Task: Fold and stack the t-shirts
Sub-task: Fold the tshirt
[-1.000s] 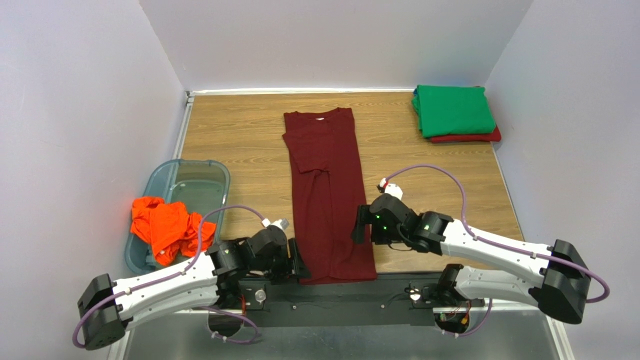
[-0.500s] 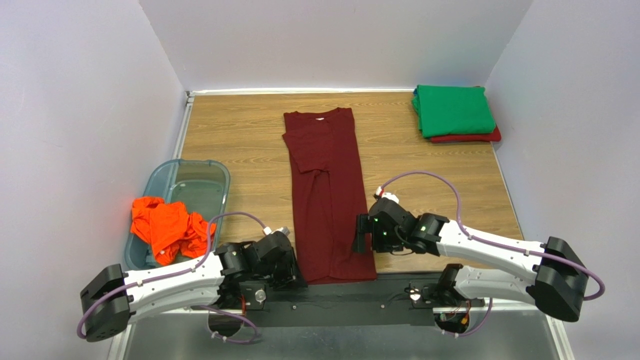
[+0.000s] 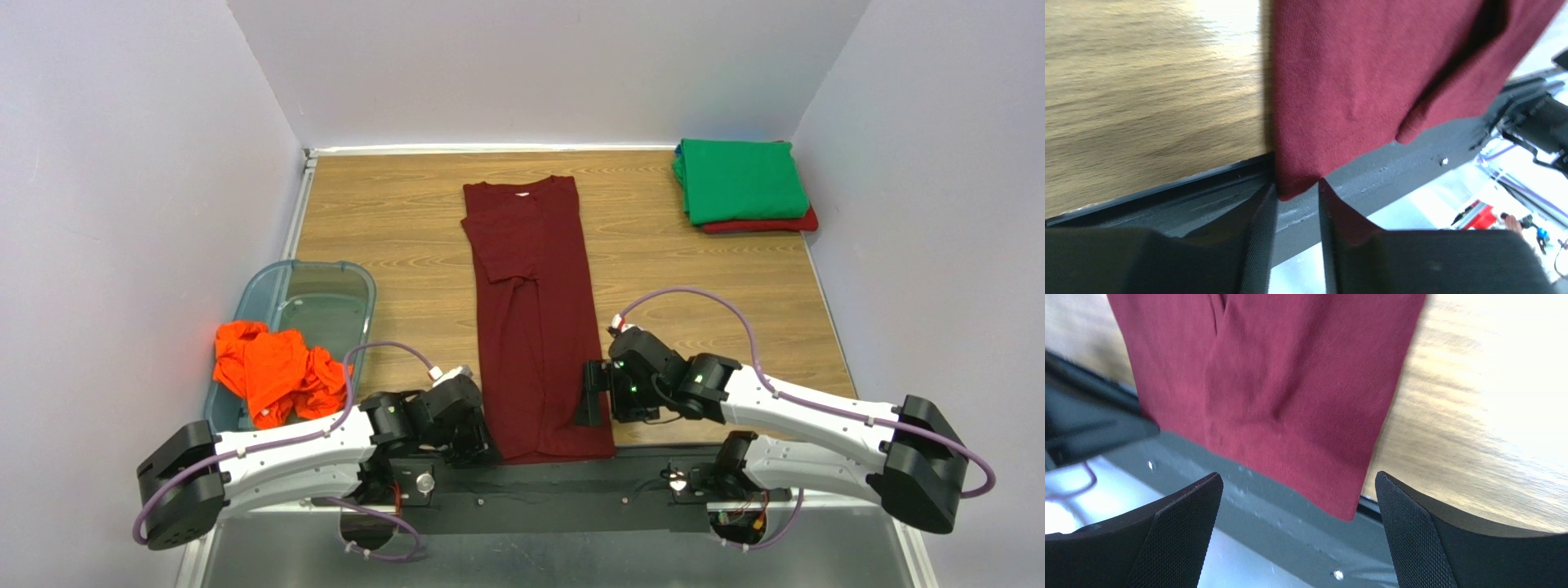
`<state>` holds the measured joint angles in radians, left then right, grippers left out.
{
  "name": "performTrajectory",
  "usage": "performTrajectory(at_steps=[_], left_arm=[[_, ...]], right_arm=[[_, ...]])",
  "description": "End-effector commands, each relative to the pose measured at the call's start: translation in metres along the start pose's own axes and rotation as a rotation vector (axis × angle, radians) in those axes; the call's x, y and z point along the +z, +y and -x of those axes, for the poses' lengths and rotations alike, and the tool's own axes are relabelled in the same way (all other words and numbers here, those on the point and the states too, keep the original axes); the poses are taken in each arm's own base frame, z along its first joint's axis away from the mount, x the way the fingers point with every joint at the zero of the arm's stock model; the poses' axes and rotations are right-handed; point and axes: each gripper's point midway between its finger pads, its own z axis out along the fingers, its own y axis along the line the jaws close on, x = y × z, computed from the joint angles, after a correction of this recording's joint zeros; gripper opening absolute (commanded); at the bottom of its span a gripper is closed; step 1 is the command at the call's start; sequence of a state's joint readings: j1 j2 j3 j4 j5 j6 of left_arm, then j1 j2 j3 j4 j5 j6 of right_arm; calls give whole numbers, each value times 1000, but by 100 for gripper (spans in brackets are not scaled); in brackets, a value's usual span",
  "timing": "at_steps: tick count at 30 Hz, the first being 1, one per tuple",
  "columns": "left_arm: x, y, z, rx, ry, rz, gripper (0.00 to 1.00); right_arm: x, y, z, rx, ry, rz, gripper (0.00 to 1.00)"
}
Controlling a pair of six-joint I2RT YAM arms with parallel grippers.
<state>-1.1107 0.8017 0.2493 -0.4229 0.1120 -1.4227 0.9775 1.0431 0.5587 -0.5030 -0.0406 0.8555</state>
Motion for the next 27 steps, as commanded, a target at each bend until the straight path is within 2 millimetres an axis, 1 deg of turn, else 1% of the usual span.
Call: performTrajectory(at_steps=[1,2,3,4,6,10,12,16,17,21,23,25,27], left_arm=[[3,14,8,-10,-48,102,35],[5,13,9,6,-46,111,29],[6,10,9,17,-45,102,24],[7,10,9,24,-37,113,14],[8,9,9,32,-34,118,0],[8,6,9,46,-30,120,0],[7,4,10,47,-34,107,0],[6,-1,10,39,-39,67,0],[5,-2,9,37,-40,53,0],[0,-6,13,35,-62,31,0],[-1,-4,13,34,-68,34,0],[-1,-7,14,35,-74,18,0],[-1,-6,13,35,-68,12,0]], right_arm=[[-3,-1,-25,-46,113,50,100],[-3,1,-33,-48,152,68,100],[-2,-2,-38,-47,174,67,100],[-2,-3,-44,-42,202,68,100],[-1,-7,-51,-36,235,59,100],[-1,-17,-68,-26,318,28,98],[-1,-21,-71,-29,326,13,97],[2,-26,-71,-24,326,-14,89],[2,-26,-71,-22,327,-18,84],[6,-32,-73,-8,339,-50,76],[9,-35,-76,2,348,-70,70],[11,-37,-73,7,334,-80,61],[14,-38,-69,20,308,-95,57]])
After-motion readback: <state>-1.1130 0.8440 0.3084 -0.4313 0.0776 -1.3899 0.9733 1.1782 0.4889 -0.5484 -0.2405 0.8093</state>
